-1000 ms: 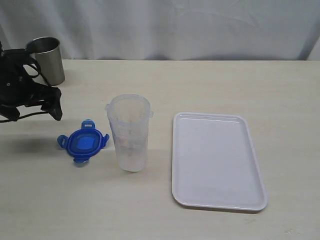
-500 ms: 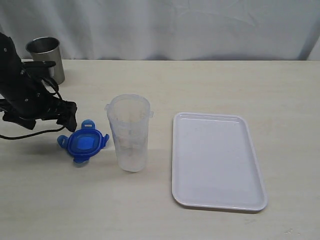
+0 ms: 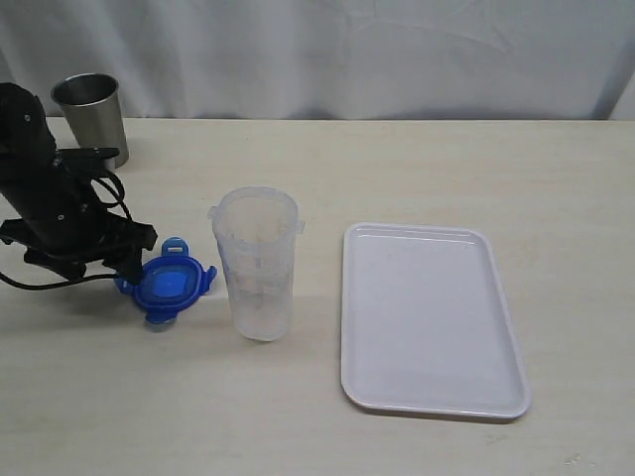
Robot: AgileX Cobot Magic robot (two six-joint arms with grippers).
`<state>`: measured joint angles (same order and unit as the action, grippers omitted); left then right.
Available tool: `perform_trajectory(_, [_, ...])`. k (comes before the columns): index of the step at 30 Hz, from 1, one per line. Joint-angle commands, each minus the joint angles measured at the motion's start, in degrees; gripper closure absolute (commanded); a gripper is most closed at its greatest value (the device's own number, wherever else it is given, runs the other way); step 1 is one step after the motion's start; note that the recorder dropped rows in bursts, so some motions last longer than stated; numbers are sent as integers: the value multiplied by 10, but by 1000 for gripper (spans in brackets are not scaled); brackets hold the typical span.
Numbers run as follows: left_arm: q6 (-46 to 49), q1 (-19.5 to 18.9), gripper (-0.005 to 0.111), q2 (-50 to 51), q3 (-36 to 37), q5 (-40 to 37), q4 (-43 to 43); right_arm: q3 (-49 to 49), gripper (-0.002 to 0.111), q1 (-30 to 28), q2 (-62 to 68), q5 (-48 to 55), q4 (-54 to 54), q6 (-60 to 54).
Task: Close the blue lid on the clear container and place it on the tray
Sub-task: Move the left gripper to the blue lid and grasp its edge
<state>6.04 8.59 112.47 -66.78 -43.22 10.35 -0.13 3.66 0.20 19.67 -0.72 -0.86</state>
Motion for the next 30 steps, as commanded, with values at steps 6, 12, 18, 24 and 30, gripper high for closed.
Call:
perform_trajectory(6, [-1, 3, 58, 1, 3, -14, 14, 1, 104, -2, -2, -1, 1, 2])
perform_trajectory(12, [2, 3, 58, 1, 3, -13, 43, 1, 104, -2, -2, -1, 1, 2])
perform_trajectory(18, [6, 1, 58, 1, 28, 40, 43, 1, 104, -2, -2, -1, 1, 2])
perform_trajectory(24, [21, 1, 59, 1, 51, 89, 60, 1, 104, -2, -2, -1, 1, 2])
perform_trajectory(30, [29, 1, 59, 1, 51, 93, 89, 1, 104, -2, -2, -1, 1, 2])
